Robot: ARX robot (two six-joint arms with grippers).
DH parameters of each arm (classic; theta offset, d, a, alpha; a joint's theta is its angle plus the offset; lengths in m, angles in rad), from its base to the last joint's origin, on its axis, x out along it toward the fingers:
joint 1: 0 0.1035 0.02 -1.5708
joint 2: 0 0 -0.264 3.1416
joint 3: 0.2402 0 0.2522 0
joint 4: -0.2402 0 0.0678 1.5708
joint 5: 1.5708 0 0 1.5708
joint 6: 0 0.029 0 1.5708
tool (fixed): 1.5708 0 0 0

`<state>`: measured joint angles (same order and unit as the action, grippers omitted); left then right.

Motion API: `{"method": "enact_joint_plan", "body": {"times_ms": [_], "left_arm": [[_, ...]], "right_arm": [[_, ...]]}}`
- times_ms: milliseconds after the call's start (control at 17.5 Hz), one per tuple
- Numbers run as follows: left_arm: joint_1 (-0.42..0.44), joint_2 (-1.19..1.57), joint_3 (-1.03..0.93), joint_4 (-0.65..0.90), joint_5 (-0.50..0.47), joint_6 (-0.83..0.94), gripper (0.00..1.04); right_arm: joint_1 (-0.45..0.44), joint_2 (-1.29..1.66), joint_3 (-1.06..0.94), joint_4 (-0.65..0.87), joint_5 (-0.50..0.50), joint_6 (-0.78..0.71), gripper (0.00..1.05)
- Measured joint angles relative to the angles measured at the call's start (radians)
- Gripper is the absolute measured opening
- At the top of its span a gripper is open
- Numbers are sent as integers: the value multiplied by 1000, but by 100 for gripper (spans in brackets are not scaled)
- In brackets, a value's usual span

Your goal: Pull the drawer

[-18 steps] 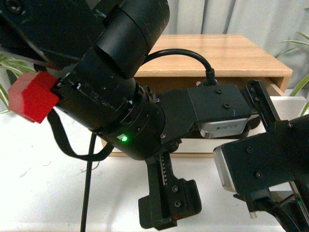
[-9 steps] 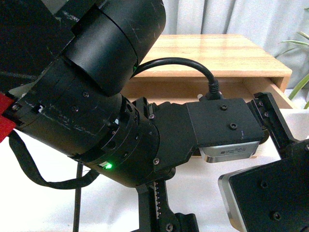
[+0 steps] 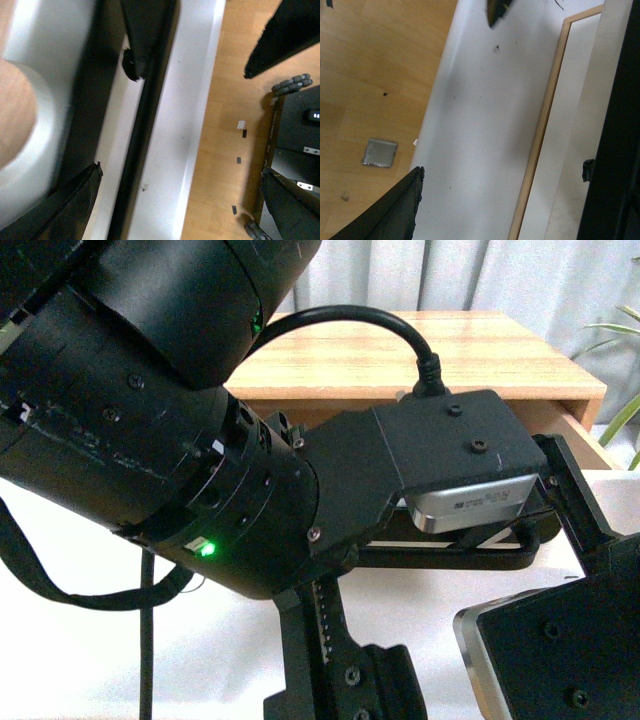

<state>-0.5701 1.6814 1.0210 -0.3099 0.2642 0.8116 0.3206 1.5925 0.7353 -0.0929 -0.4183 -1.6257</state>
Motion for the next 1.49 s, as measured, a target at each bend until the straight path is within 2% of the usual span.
{"method": "enact_joint_plan", "body": {"times_ms": [286, 686, 971, 1314, 1486], "left_arm": [[3, -1, 6, -11, 2, -4, 98], [11, -31, 12, -25, -2, -19, 98], [47, -106, 55, -34, 51, -68, 98], [108, -209, 46, -27, 85, -115, 98], [163, -280, 0, 118, 123, -216, 98]], "right_arm": [[1, -1, -4, 26, -21, -19, 98], [-1, -51, 28, -20, -36, -45, 98], [-21, -90, 63, -71, -59, -38, 98], [-68, -164, 121, -145, -129, 33, 98], [-121, -195, 132, -74, -233, 176, 98]]}}
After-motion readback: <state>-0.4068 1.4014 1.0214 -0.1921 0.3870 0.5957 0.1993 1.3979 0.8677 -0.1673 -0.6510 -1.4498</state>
